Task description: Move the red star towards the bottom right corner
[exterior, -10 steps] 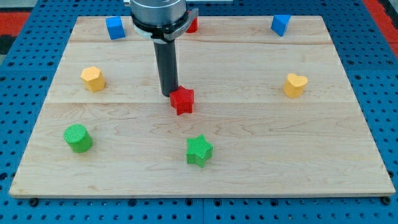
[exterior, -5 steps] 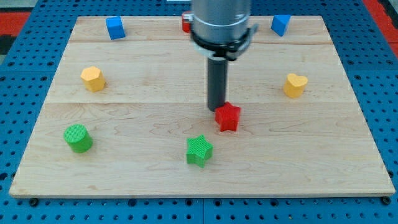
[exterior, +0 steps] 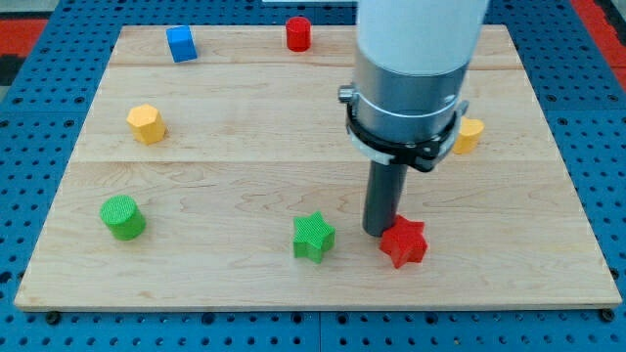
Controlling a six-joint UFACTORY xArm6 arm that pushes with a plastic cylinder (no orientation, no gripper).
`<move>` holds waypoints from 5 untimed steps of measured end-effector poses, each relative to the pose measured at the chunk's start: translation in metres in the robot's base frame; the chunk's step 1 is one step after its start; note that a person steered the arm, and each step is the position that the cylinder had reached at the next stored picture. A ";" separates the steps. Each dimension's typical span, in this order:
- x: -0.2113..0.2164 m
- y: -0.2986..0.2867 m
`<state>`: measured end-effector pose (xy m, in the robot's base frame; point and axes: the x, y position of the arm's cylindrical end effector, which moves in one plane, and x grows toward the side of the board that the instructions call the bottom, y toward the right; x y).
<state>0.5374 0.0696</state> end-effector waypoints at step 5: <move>0.037 0.041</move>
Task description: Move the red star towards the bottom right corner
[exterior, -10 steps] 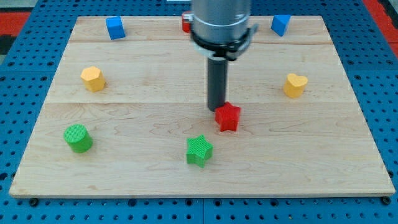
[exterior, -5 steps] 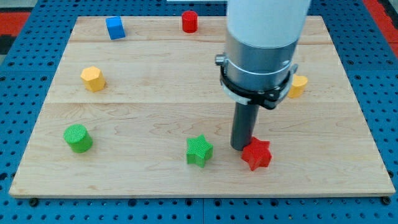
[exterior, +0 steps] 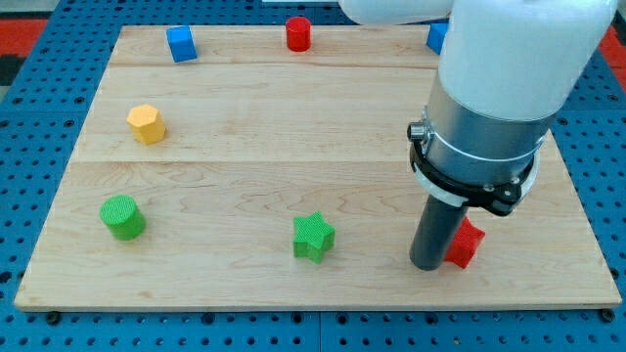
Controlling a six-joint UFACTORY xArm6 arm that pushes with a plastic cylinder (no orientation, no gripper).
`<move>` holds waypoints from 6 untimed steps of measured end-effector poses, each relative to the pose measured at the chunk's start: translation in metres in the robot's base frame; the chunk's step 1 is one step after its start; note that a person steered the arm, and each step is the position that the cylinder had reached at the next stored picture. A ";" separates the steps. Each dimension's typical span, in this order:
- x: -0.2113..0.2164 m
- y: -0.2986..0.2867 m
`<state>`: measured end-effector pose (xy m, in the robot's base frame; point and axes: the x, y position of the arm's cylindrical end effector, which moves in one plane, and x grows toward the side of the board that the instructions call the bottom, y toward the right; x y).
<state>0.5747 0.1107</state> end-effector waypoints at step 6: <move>-0.046 -0.020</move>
